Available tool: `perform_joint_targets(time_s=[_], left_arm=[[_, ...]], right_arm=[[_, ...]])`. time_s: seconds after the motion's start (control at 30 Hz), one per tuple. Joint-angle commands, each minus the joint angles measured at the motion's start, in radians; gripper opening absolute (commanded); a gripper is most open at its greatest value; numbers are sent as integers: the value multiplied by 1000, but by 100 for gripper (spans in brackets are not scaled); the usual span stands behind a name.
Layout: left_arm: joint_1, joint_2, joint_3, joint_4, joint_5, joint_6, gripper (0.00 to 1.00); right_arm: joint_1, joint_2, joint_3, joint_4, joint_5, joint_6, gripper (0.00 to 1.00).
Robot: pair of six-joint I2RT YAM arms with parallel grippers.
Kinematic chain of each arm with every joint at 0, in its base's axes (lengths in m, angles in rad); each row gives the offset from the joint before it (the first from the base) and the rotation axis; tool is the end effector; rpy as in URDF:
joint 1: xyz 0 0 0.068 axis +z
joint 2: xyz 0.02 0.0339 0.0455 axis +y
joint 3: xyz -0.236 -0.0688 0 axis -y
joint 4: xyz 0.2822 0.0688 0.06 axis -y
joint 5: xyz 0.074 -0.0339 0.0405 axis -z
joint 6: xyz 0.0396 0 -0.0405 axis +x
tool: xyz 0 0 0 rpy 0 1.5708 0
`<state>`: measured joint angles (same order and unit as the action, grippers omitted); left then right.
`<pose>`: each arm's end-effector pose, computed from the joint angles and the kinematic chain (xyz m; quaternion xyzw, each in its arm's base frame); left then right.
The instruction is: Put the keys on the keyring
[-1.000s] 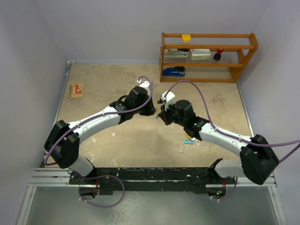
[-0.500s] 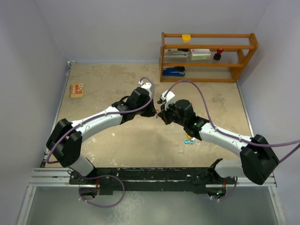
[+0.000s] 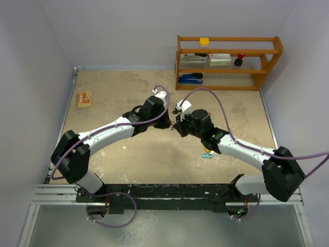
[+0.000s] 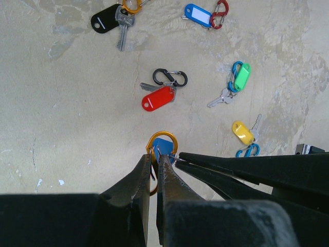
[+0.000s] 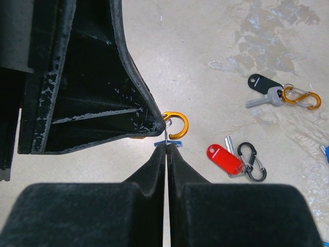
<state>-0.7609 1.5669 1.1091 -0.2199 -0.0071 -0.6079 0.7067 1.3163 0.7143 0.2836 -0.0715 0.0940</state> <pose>0.2806 -0.2668 0.2074 0.0674 0.8994 -0.2705 0.3366 0.2529 0.2196 0.1960 -0.2642 0.7657 0.2549 0.5281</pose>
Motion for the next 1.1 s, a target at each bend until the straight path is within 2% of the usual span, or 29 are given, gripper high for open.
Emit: perform_joint_targets(time_s=[0.0,1.07], left_arm=[[-7,-43,38,7,7,19,0],[-10,-95,23,-6,41,43,0]], right_arm=[[5,-10,33,41,7,2,0],[4,-33,26,1,45,1,0]])
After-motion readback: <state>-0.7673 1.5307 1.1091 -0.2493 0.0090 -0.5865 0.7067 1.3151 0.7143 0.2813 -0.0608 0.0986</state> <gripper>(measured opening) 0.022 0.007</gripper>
